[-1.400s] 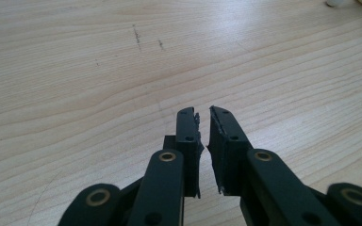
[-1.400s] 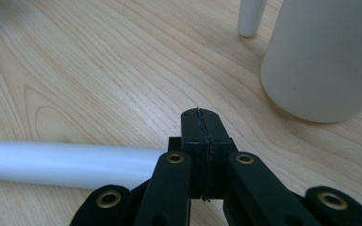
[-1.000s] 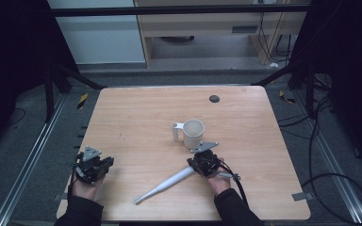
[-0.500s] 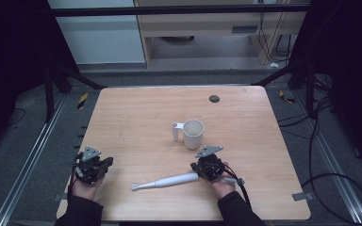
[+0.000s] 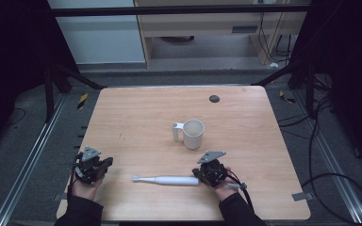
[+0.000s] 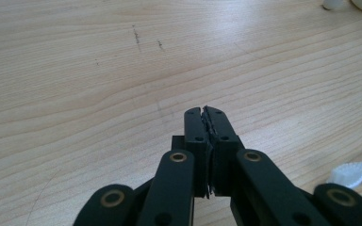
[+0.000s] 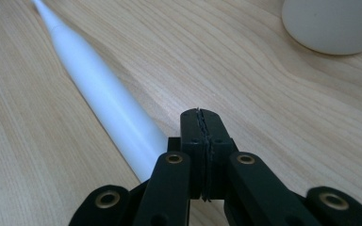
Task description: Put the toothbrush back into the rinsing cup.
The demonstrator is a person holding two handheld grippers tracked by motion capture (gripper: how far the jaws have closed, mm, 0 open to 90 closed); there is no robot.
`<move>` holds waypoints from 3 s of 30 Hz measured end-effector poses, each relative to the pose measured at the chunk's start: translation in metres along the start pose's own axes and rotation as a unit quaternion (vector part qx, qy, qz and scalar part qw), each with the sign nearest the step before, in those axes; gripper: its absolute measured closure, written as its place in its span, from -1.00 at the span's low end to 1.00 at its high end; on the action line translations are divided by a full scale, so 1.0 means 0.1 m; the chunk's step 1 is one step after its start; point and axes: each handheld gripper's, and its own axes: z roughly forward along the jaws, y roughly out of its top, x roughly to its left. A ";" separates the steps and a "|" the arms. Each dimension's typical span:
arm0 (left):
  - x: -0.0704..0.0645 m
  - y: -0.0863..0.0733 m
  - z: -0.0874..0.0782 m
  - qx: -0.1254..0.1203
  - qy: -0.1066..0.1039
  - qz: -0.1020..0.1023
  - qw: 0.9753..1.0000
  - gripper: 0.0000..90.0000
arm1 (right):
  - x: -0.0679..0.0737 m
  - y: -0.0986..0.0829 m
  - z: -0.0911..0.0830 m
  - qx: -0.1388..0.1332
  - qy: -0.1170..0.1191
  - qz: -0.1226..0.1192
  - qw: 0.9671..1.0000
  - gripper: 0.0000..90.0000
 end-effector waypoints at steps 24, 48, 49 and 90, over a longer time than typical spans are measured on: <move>-0.01 0.00 0.00 0.004 -0.005 0.001 1.000 0.95 | 0.15 -0.16 -0.06 0.011 0.022 0.000 1.000 0.98; -0.03 0.00 0.01 0.007 -0.009 0.002 1.000 0.97 | 0.34 -0.11 0.05 0.013 0.052 -0.014 0.998 0.99; -0.03 0.00 0.01 0.007 -0.009 0.002 1.000 0.97 | 0.36 -0.11 0.05 0.014 0.054 -0.012 0.998 0.99; -0.16 0.04 0.03 0.011 -0.031 0.012 0.999 0.98 | -0.10 -0.14 -0.36 -0.047 -0.016 0.020 0.999 1.00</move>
